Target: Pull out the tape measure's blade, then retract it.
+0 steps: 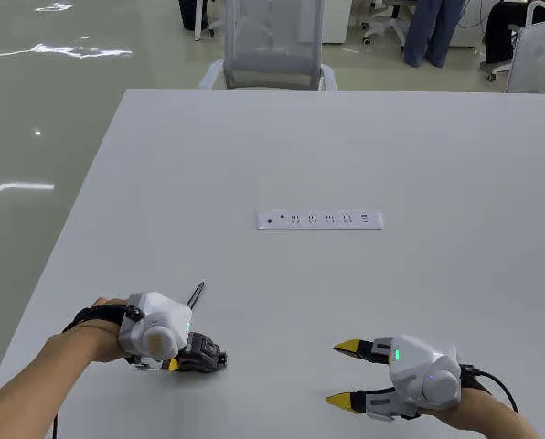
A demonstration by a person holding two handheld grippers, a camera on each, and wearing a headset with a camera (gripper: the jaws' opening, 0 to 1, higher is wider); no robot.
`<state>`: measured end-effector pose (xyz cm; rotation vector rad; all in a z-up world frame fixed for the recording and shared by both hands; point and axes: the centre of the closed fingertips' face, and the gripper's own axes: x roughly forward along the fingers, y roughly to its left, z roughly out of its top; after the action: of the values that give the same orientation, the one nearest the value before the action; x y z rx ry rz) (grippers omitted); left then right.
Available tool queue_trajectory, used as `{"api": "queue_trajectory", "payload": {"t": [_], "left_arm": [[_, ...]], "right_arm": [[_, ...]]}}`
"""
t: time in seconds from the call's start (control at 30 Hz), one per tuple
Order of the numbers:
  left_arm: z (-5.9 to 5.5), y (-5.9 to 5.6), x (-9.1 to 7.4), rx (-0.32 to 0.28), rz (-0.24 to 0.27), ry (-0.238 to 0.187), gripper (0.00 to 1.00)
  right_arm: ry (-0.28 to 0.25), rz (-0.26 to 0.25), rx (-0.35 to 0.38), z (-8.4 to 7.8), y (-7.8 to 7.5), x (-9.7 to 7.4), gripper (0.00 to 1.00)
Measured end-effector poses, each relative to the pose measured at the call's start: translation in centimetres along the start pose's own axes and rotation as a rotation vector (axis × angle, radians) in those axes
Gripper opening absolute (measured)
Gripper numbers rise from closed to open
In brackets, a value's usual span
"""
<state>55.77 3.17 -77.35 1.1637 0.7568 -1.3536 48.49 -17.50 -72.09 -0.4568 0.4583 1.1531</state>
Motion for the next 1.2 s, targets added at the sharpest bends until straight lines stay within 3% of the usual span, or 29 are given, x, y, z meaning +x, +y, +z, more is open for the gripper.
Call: {"api": "queue_trajectory", "payload": {"t": [0.37,0.8,1.2], "left_arm": [[-0.1,0.0,0.0,-0.029,0.001,-0.01,0.26],[-0.3,0.1,-0.1,-0.081,0.001,-0.064,0.25],[-0.2,-0.2,-0.2,-0.086,-0.001,-0.079,0.24]], "right_arm": [[-0.003,0.057,-0.023,1.0,-0.1,3.1,0.4],[-0.002,0.106,-0.021,1.7,-0.5,7.2,0.37],[0.005,0.154,-0.02,2.5,-0.3,11.3,0.35]]}}
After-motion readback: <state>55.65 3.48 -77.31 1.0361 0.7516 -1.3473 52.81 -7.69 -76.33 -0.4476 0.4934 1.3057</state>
